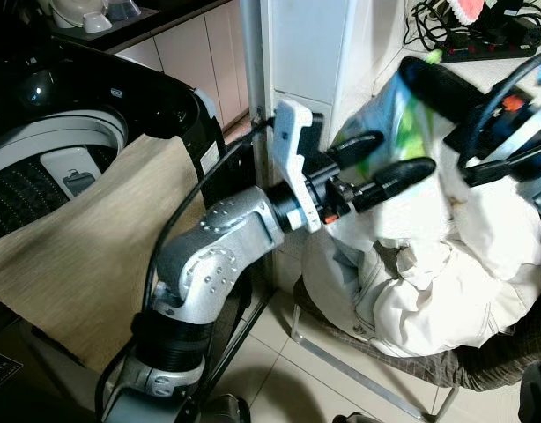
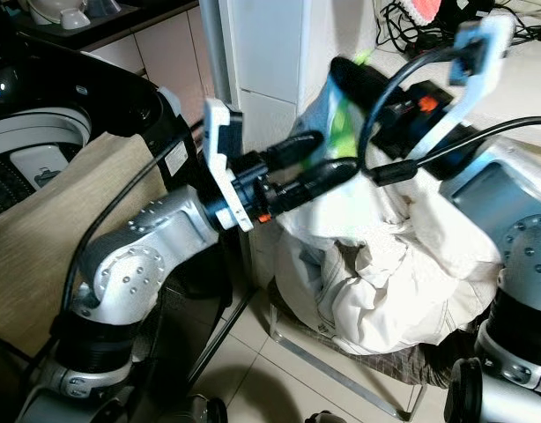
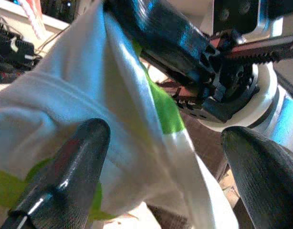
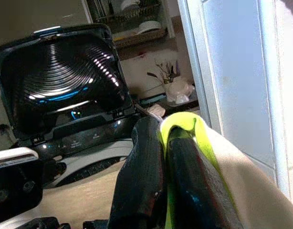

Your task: Clothes washing

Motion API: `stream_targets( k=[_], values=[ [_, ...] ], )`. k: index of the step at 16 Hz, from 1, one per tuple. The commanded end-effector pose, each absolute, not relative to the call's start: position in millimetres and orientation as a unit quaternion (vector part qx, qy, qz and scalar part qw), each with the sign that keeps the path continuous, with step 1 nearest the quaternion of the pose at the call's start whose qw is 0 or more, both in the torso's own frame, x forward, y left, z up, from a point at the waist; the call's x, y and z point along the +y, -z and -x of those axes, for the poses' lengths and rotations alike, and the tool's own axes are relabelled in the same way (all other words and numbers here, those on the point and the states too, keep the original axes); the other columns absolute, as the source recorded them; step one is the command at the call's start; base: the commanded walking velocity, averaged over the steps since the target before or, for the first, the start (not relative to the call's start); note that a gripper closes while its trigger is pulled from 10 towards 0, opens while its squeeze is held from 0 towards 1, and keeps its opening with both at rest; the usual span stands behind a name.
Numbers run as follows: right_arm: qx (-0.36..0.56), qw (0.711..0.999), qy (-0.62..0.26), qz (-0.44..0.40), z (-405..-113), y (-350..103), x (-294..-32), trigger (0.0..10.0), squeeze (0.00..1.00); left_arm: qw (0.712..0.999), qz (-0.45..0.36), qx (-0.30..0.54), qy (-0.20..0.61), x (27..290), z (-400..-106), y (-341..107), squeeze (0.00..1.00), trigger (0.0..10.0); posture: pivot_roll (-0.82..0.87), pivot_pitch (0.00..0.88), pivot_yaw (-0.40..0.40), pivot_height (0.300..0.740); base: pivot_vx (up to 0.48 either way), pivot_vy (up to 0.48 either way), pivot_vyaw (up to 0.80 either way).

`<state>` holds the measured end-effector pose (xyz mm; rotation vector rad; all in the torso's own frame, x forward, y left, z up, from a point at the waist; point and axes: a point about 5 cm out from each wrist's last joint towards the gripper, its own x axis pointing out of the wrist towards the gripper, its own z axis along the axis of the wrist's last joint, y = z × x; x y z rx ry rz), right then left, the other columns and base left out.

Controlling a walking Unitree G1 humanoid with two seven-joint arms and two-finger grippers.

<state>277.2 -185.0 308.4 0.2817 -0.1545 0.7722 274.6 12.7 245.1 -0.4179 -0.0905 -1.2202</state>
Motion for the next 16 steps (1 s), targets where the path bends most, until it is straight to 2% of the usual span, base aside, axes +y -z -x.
stream_targets(
  k=[1,4,5,6,7,8,9,10,11,16],
  values=[
    [-0.08,0.907,-0.392,-0.132,-273,-310,-180,0.0,0.0,0.804,0.182,-0.03,0.565,11,-274,-240,0.0,10.0,-0.1,0.018,0.072,0.74,0.0,0.0,0.0],
    [-0.076,0.908,-0.393,-0.128,-273,-309,-178,0.0,0.0,0.808,0.161,-0.034,0.565,8,-272,-239,0.0,10.0,-0.1,0.017,0.072,0.74,0.0,0.0,0.0],
    [-0.076,0.907,-0.394,-0.128,-274,-309,-177,0.0,0.0,0.823,0.141,-0.031,0.55,8,-275,-235,0.0,9.6,-0.1,0.016,0.071,0.74,0.0,0.0,0.0],
    [-0.075,0.907,-0.395,-0.126,-274,-308,-177,0.0,0.0,0.849,0.108,-0.024,0.516,8,-282,-230,0.0,8.7,-0.1,0.014,0.071,0.74,0.0,0.0,0.0],
    [-0.074,0.907,-0.396,-0.126,-274,-308,-176,0.0,0.0,0.861,0.099,-0.021,0.498,10,-286,-227,0.0,7.7,-0.1,0.014,0.071,0.74,0.0,0.0,0.0],
    [-0.074,0.907,-0.396,-0.125,-274,-308,-176,0.0,0.0,0.877,0.095,-0.02,0.47,12,-292,-226,0.0,7.6,-0.1,0.014,0.071,0.74,0.0,0.0,0.0],
    [-0.074,0.907,-0.396,-0.125,-274,-308,-175,0.0,0.0,0.886,0.1,-0.021,0.453,15,-296,-226,0.0,3.1,-0.1,0.014,0.071,0.74,0.0,0.0,0.0],
    [-0.074,0.907,-0.396,-0.124,-275,-308,-176,0.0,0.0,0.888,0.102,-0.023,0.448,17,-297,-226,0.0,1.1,-0.1,0.014,0.07,0.74,0.0,0.0,0.0],
    [-0.074,0.907,-0.396,-0.124,-275,-308,-176,0.0,0.0,0.889,0.104,-0.025,0.445,19,-298,-227,0.0,0.0,-0.1,0.013,0.069,0.74,0.0,0.0,0.0],
    [-0.073,0.907,-0.397,-0.123,-275,-307,-176,0.0,0.0,0.894,0.115,-0.04,0.432,23,-300,-229,0.0,0.0,-0.1,0.011,0.066,0.74,0.0,0.0,0.0]
  ],
)
